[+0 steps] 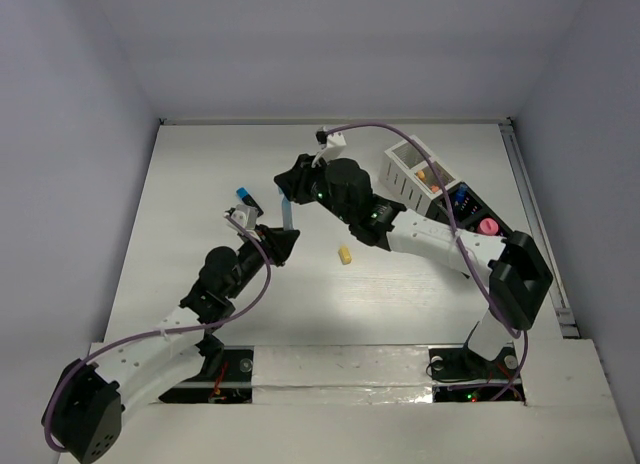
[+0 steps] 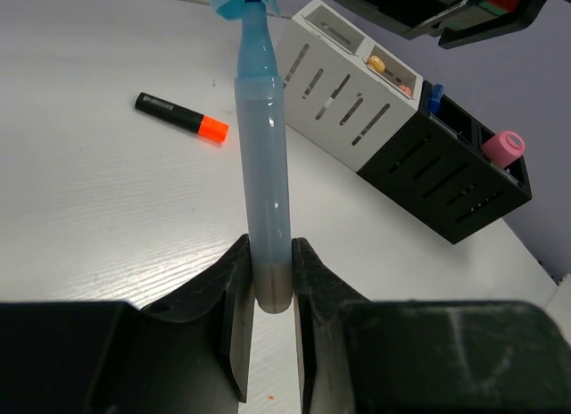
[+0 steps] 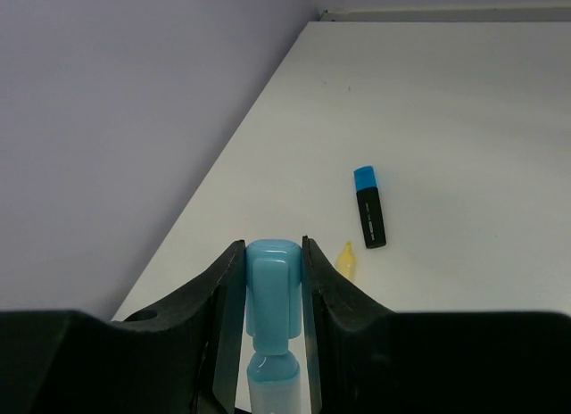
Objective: Sort the stationery into containers
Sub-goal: Close the pen cap on the pen.
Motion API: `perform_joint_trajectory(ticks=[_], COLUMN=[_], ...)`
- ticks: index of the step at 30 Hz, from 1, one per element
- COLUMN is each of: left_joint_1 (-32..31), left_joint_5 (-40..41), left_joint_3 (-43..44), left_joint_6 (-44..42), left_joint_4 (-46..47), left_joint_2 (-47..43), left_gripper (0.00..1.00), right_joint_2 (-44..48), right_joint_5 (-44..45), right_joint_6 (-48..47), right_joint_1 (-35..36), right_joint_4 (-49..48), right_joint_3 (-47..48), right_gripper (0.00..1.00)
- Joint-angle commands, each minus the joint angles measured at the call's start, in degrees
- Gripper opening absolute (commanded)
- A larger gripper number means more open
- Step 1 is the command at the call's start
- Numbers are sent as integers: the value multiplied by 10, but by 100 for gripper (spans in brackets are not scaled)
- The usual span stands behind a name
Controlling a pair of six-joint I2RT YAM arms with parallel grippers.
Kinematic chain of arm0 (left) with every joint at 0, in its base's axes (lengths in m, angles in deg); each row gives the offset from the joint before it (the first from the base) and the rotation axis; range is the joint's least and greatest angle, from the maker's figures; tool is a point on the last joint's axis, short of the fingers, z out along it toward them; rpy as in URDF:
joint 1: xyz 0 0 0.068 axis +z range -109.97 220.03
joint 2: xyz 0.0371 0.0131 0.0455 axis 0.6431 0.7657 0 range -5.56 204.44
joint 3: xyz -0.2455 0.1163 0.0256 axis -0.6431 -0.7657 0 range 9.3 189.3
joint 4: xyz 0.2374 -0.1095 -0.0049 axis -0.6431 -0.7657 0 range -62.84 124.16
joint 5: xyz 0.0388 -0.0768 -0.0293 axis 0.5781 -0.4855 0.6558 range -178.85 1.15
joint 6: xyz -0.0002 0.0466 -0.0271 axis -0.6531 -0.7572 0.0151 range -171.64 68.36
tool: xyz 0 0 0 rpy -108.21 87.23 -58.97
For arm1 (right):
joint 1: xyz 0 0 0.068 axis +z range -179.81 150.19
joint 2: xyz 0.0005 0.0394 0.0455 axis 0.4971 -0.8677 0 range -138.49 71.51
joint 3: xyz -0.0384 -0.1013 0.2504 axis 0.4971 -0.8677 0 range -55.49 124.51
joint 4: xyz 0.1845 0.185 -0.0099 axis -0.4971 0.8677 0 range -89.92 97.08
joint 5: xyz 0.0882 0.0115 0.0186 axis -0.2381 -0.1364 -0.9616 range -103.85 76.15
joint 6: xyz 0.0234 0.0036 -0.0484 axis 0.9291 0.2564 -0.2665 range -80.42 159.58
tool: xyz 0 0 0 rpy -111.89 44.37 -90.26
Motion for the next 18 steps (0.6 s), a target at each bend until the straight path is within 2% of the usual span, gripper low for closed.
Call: perform_joint_trajectory(ticks=[1,9,18], left_joint_1=[-2,-2,-2], left_joint_5=[8,21,21], left_joint_3=[5,4,3], left_joint_6=[-9,-8,4], left_joint_4=[18,5,6], left_joint_2=[-15,-29,-38], left_gripper=[0,0,0], right_joint_2=[3,14,46], right_joint_5=[-5,-16,-51], right_joint_6=[3,17,49], right_joint_1=[1,1,1], right_joint_4=[-25,-39,-122], right_joint_3=[10,-23,-100], right_gripper=[0,0,0])
